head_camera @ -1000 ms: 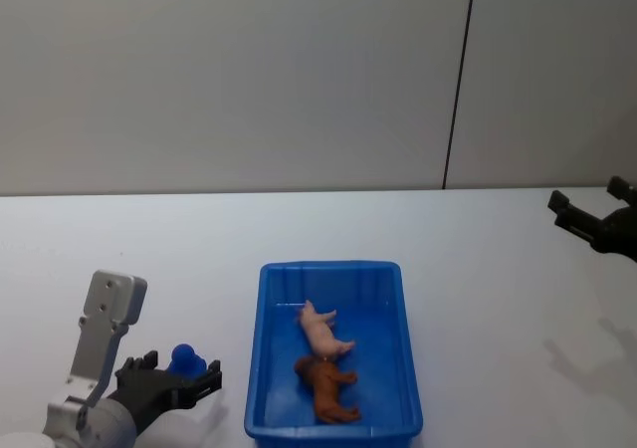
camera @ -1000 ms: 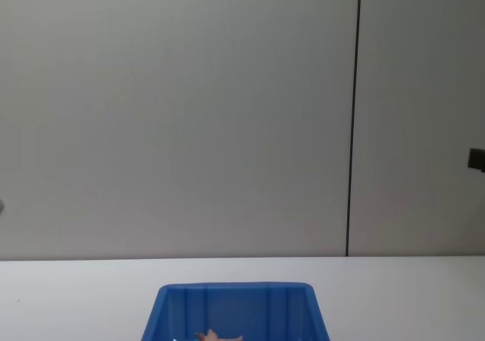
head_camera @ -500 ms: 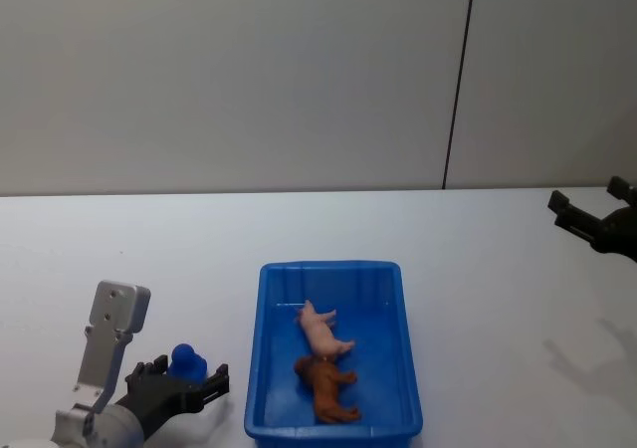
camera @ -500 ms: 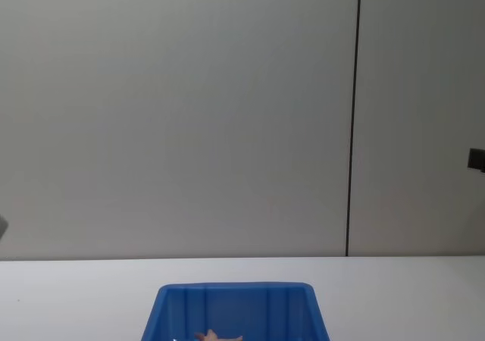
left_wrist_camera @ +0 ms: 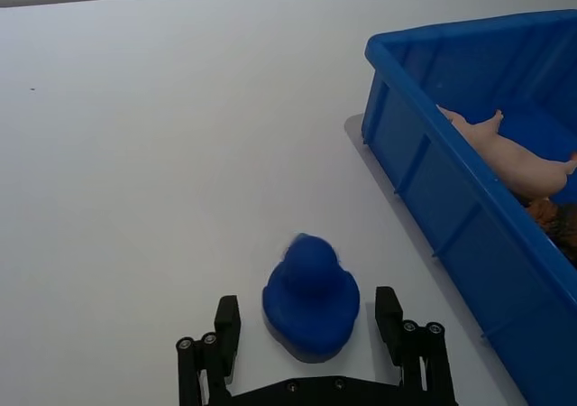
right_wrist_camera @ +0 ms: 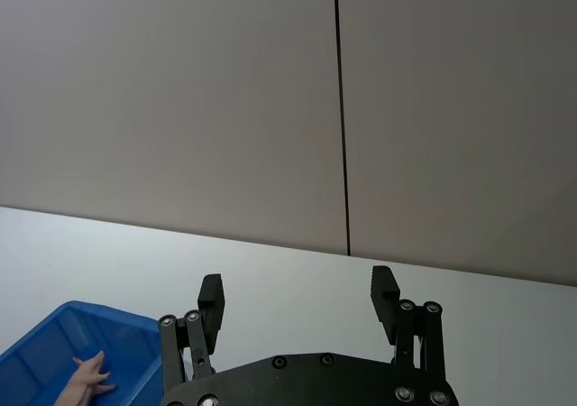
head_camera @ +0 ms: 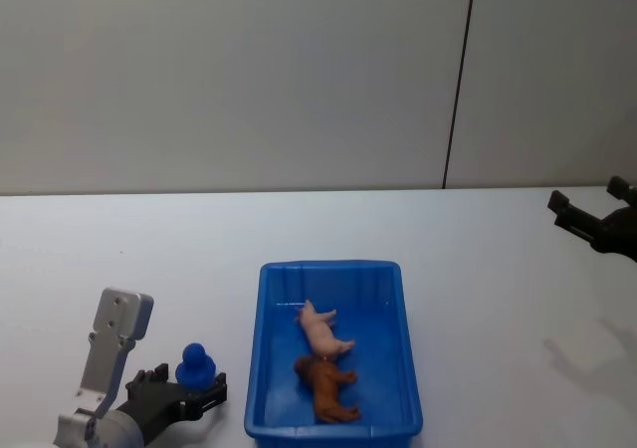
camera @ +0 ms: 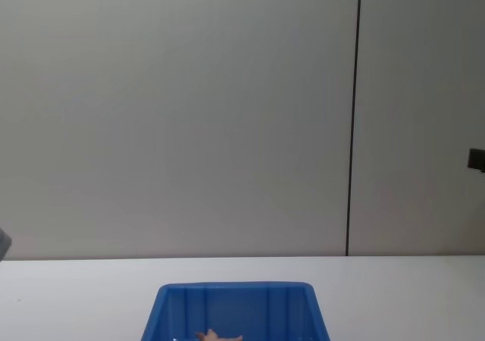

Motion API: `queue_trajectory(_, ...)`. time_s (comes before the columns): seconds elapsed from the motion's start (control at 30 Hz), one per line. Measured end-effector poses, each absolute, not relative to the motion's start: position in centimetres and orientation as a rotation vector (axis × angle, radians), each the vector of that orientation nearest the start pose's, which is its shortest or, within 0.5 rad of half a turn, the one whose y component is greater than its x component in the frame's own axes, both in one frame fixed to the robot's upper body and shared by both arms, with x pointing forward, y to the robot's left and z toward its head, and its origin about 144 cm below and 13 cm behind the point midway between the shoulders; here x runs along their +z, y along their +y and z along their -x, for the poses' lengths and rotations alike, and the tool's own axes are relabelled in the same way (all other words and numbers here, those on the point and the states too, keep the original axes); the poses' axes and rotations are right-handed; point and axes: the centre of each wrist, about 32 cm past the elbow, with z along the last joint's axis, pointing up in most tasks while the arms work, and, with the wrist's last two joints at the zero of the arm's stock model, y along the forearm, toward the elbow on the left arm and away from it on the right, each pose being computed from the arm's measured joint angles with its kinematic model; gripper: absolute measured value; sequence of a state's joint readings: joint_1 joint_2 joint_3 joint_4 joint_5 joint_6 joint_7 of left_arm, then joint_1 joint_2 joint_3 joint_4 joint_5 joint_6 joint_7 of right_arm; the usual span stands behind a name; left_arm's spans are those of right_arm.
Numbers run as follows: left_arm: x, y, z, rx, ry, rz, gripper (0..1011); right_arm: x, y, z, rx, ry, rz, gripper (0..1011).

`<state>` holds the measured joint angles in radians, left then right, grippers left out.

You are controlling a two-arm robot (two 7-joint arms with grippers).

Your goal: Pick up the two dolls from the table and place them into the box.

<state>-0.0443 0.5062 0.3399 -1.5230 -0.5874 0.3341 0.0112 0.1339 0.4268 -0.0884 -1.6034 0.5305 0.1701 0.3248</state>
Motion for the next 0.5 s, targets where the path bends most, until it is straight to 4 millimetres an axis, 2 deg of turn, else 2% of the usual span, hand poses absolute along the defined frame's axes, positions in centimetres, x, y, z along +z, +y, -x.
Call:
queue_trajectory(0.17, 112.30, 28.48, -45.35, 1.270, 0.395, -0.373, 885, 121.09, -32.03, -49.21, -1.137, 0.096, -0.047, 1001)
queue_trajectory(0.23, 112.26, 28.50, -45.36, 1.270, 0.396, -0.374, 801, 121.09, -32.03, -49.21, -1.137, 0.096, -0.047, 1001)
queue_trajectory(0.5, 112.16, 28.55, -45.39, 1.270, 0.396, -0.378, 743, 121.09, -32.03, -49.21, -1.137, 0.096, -0.047, 1001)
